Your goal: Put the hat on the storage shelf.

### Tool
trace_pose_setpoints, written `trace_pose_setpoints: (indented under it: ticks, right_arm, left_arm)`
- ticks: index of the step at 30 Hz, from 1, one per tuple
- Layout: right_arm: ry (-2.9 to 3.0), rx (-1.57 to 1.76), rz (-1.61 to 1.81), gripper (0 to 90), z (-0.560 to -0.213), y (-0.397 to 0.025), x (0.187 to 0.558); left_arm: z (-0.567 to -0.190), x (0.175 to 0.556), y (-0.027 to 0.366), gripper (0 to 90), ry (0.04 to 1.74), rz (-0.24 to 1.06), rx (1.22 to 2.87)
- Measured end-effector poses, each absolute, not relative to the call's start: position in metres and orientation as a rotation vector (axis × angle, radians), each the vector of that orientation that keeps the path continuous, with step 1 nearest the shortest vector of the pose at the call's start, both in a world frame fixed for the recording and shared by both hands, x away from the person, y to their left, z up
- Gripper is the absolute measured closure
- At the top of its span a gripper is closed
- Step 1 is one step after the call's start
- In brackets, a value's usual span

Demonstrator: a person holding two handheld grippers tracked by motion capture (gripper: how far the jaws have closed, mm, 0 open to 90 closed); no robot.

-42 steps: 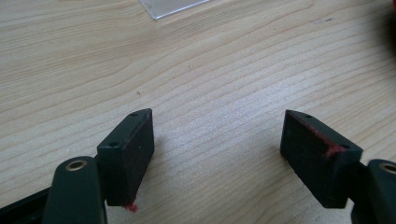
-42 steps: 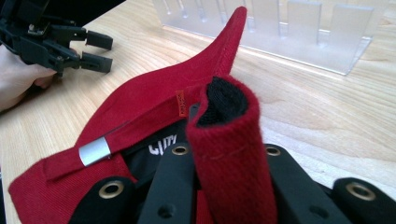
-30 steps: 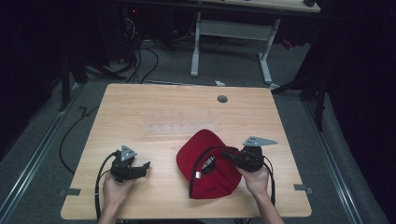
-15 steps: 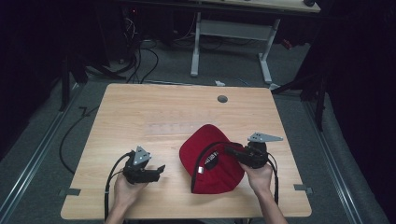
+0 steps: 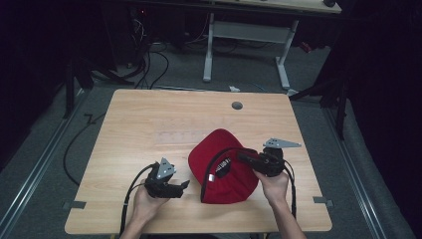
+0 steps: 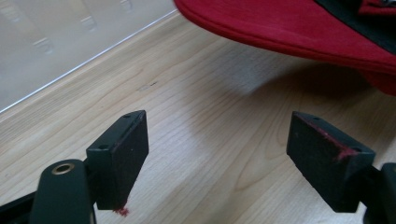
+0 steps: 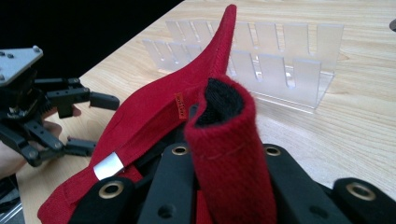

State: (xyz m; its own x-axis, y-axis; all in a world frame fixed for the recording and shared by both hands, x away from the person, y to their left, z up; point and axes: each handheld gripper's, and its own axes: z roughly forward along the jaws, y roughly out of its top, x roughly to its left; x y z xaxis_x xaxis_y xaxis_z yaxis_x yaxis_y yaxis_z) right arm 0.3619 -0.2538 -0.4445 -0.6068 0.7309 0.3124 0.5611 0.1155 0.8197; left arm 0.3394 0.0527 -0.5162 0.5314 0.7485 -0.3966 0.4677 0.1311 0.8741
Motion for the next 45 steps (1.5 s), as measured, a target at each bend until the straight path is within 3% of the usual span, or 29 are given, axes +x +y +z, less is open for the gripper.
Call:
trace_pose_setpoints:
  ticks: [18, 45]
  right_arm:
    - [2.192, 1.312, 1.513, 83.4, -0.436, -0.241, 0.367]
    - [2.33, 1.317, 1.288, 82.7, -0.445, -0.232, 0.357]
  left_arm:
    - [-0.513, 0.33, 0.029, 19.5, 1.039, 0.217, 1.511]
    - [-0.492, 0.316, 0.039, 16.7, 0.934, 0.337, 1.512]
